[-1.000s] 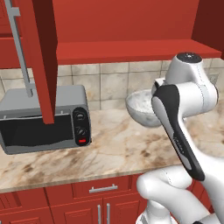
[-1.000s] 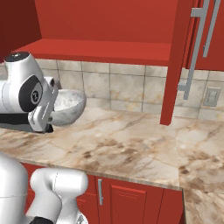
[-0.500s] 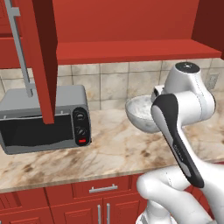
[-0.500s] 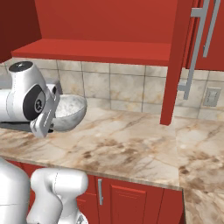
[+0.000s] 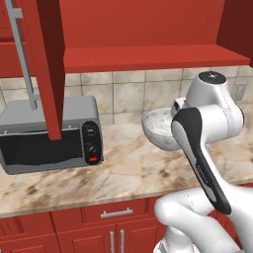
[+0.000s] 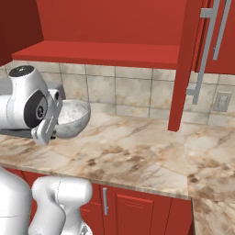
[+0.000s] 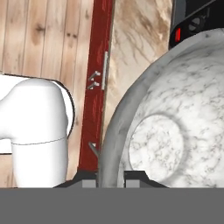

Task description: Pick up the bowls from the cabinet and place each bowl in front of a stool on the dining counter.

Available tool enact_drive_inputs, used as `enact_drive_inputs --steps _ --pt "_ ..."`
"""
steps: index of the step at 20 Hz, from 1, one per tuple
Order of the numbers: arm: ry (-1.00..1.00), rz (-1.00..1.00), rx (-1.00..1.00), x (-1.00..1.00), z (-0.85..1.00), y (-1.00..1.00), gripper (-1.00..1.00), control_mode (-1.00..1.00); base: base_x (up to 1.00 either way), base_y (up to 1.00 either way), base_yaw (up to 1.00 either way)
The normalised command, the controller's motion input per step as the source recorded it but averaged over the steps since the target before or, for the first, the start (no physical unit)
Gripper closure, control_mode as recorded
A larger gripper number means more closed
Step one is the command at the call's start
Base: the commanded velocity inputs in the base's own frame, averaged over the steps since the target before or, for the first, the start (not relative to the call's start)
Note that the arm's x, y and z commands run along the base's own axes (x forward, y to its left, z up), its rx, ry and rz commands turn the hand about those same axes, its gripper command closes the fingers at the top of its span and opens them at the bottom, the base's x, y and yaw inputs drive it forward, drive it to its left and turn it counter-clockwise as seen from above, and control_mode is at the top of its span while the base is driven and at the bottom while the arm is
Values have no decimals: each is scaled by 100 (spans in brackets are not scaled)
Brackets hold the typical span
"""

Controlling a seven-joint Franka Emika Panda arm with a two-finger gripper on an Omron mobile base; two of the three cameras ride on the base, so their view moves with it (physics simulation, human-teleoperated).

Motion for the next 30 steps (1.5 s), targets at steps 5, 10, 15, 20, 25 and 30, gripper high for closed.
enact_drive_inputs --steps 5,10,15,20,25,30 --pt "0 0 0 0 0 0 100 100 -56 12 0" --pt "0 0 0 0 0 0 100 100 -73 27 0" --pt "0 0 0 0 0 0 100 100 -63 39 2" --pt "0 0 0 0 0 0 100 100 -47 43 26" --pt "0 0 0 0 0 0 100 100 -28 24 59" --pt "0 0 0 0 0 0 100 100 -2 13 76"
